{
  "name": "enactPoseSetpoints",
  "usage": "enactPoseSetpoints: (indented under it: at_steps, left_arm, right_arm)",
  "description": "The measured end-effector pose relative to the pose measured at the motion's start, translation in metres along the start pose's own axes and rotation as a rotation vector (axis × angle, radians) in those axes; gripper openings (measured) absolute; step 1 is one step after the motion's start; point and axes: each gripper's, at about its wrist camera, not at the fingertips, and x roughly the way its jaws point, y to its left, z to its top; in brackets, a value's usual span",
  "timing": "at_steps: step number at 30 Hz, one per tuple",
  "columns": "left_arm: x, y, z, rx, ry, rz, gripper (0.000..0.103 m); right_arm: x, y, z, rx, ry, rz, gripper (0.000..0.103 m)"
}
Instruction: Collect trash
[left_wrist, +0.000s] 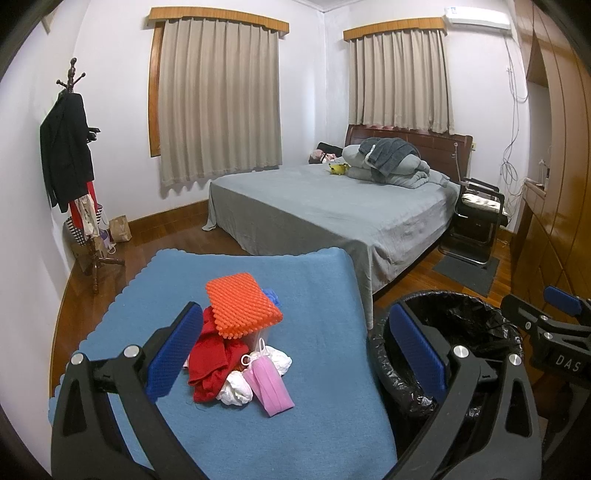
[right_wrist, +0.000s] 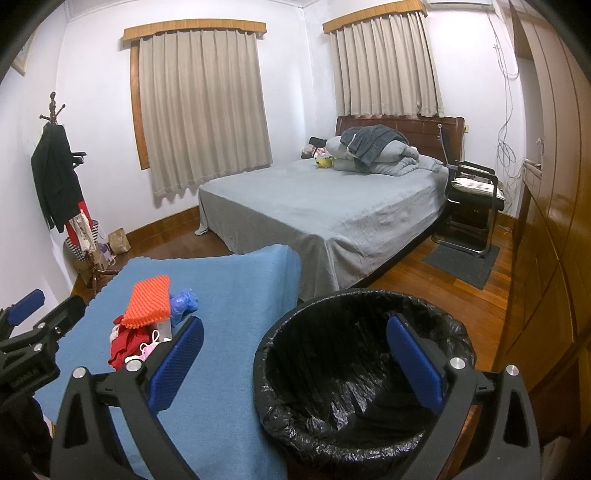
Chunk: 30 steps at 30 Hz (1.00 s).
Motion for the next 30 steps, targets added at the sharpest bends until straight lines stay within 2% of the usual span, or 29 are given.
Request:
enactPoseSetpoints:
  at_steps: [30]
  left_arm:
    - [0.0002,0.002,0.0005,0.0,-0.003,0.002,0.098]
  right_arm:
    - [0.0012,-0.0006,0.0001,0.0,0.004,-0.001,0.097]
